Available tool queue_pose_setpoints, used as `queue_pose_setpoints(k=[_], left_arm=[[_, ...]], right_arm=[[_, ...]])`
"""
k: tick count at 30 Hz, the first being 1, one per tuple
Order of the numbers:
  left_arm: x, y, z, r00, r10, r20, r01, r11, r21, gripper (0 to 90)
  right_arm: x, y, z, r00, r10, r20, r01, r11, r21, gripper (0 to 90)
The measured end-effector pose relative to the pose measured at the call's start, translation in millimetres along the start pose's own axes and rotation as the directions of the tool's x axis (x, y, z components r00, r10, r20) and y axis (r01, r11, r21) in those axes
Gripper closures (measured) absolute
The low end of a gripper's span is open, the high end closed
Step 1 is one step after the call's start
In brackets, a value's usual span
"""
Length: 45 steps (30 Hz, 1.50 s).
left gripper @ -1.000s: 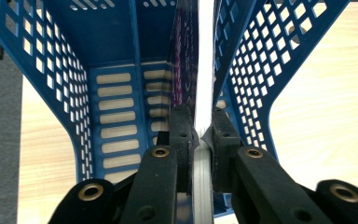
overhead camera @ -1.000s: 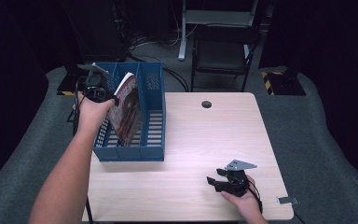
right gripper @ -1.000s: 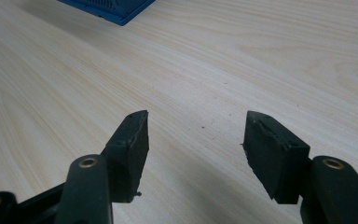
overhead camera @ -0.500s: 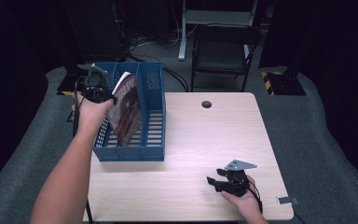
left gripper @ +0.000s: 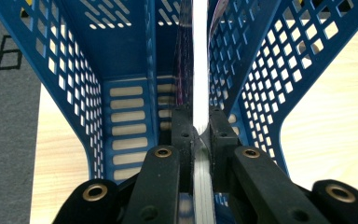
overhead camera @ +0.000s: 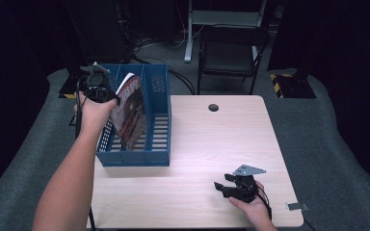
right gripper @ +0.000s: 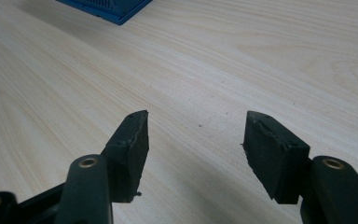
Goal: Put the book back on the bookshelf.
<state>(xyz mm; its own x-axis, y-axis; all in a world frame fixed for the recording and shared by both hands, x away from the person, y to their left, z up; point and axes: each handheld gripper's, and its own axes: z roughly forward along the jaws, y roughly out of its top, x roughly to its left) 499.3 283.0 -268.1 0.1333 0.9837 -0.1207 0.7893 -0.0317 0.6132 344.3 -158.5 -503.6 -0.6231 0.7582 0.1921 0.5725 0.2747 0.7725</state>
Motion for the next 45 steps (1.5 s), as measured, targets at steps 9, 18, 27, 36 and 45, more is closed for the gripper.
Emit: queue_pose_setpoints(k=[9,18,27,36,45], left_arm=[[1.0,5.0,4.3,0.9993,-0.03,-0.025,0.028,0.9985,-0.048,84.2],[-4.3,5.9,10.1,0.9964,-0.069,-0.05,0.063,0.9928,-0.102,84.2],[-5.9,8.2,14.1,0.9942,-0.086,-0.064,0.076,0.988,-0.134,84.2],[-3.8,9.1,19.5,0.9929,-0.102,-0.062,0.091,0.984,-0.153,84.2],[-5.8,11.2,23.3,0.9922,-0.108,-0.063,0.096,0.9812,-0.167,84.2]], right_arm=[[-2.6,-0.5,-2.2,1.0,0.002,0.001,-0.002,1.0,-0.007,40.0],[-3.9,-0.4,-3.2,1.0,0.009,-0.001,-0.009,1.0,-0.006,40.1],[-4.8,-0.1,-4.3,0.9999,0.012,0.002,-0.012,1.0,-0.012,40.2],[-4.8,0.2,-4.4,0.9999,0.012,0.0,-0.012,1.0,-0.01,40.4],[-5.4,0.4,-4.6,1.0,0.0,-0.002,0.0,1.0,-0.011,40.4]])
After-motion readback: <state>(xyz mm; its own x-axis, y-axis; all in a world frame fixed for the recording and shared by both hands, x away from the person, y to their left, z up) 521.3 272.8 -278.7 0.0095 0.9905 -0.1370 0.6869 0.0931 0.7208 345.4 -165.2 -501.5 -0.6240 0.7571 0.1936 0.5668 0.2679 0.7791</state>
